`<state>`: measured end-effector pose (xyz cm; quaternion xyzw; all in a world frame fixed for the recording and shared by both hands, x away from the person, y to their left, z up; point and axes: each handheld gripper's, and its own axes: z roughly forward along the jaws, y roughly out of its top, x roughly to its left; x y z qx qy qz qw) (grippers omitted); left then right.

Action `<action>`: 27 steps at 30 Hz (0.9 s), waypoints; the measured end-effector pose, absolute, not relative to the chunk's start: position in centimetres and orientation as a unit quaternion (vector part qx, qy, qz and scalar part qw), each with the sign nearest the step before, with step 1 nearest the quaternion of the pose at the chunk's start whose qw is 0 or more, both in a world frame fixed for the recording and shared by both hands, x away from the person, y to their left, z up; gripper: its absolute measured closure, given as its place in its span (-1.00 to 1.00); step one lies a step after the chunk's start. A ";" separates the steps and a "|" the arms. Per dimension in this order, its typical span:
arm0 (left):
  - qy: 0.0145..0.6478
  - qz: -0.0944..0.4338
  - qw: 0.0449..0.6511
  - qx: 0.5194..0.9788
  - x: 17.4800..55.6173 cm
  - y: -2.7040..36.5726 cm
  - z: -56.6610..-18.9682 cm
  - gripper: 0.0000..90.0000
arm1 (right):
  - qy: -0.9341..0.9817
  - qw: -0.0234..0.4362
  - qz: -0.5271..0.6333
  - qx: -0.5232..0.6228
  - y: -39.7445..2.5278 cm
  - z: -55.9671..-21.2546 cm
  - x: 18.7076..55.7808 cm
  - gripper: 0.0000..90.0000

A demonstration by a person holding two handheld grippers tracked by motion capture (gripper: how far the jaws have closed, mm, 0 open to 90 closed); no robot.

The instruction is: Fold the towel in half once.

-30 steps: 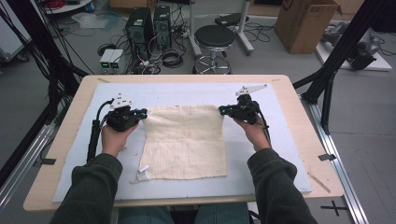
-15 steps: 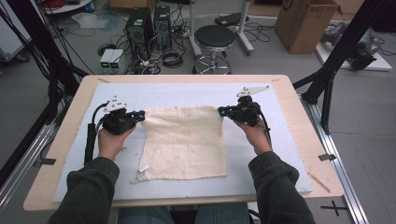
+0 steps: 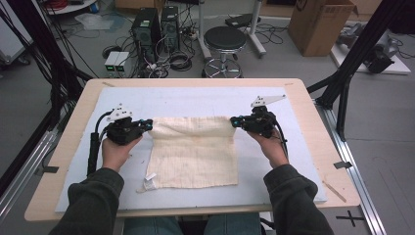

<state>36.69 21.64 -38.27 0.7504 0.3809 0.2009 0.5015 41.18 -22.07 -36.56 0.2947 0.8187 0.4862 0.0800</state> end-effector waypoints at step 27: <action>0.368 0.171 0.534 0.742 33.7 22.0 -39.7 0.93 | 0.808 0.061 0.509 0.291 -22.8 -38.3 38.3 0.90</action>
